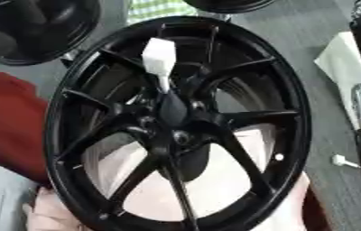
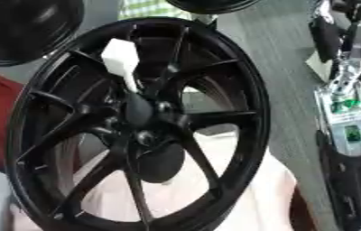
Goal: Pull the pin out of the wheel hub.
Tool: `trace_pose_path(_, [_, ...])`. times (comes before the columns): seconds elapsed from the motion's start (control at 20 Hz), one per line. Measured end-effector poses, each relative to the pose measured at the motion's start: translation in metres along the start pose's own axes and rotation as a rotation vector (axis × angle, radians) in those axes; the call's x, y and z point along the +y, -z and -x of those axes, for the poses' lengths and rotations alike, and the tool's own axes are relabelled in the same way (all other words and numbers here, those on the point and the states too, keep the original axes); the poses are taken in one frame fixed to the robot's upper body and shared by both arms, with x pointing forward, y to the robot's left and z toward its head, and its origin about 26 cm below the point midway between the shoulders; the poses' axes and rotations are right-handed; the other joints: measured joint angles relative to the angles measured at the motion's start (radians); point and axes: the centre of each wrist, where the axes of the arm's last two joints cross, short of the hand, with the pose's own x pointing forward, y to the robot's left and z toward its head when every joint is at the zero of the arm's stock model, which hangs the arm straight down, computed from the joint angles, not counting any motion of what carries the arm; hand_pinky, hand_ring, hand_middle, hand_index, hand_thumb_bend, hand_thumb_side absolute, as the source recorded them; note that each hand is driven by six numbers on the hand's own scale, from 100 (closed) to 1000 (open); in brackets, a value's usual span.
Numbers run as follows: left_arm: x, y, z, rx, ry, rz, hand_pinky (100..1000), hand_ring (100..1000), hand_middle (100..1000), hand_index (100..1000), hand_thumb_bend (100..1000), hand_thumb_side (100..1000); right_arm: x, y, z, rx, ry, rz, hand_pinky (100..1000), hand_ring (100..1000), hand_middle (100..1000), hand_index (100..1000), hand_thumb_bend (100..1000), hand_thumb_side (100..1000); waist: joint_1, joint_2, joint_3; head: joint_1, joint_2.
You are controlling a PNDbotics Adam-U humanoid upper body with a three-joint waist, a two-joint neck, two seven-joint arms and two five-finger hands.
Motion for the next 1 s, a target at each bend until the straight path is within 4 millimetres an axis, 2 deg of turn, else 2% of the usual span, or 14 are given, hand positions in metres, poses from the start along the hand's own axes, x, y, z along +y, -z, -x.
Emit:
trace_pose_path(0.25, [-0.006, 0.028, 0.007, -0.021, -0.001, 0.008, 758, 734, 663, 799, 100, 692, 0.001, 0.000, 0.000, -0.001, 0.000, -0.008, 864, 970, 746, 841, 100, 543, 0.000, 0.000, -0.002, 0.004, 0.000])
trace_pose_path(0.45, [-0.009, 0.042, 0.011, -0.032, -0.011, 0.004, 757, 738, 670, 807, 100, 699, 0.002, -0.001, 0.000, -0.001, 0.001, -0.015, 864, 970, 746, 841, 100, 542, 0.000, 0.000, -0.007, 0.009, -0.001])
trace_pose_path(0.6, [-0.011, 0.051, 0.012, -0.045, -0.024, 0.000, 771, 766, 711, 847, 100, 728, 0.002, -0.001, 0.000, -0.001, 0.001, -0.018, 864, 970, 746, 841, 100, 543, 0.000, 0.000, -0.011, 0.017, -0.007])
trace_pose_path(0.85, [-0.009, 0.064, 0.011, -0.070, -0.038, -0.008, 808, 812, 765, 882, 100, 649, 0.004, -0.001, -0.001, -0.003, 0.005, -0.029, 865, 969, 746, 841, 100, 543, 0.000, 0.000, -0.022, 0.033, -0.011])
trace_pose_path(0.95, [-0.008, 0.067, 0.012, -0.072, -0.043, -0.013, 821, 822, 773, 887, 100, 577, 0.005, -0.001, -0.002, -0.007, 0.009, -0.034, 865, 969, 746, 841, 100, 543, 0.000, 0.000, -0.027, 0.038, -0.017])
trace_pose_path(1.0, [-0.007, 0.068, 0.013, -0.070, -0.047, -0.018, 824, 823, 772, 886, 113, 578, 0.006, -0.001, -0.003, -0.008, 0.009, -0.038, 865, 969, 746, 842, 100, 543, 0.000, 0.000, -0.029, 0.041, -0.017])
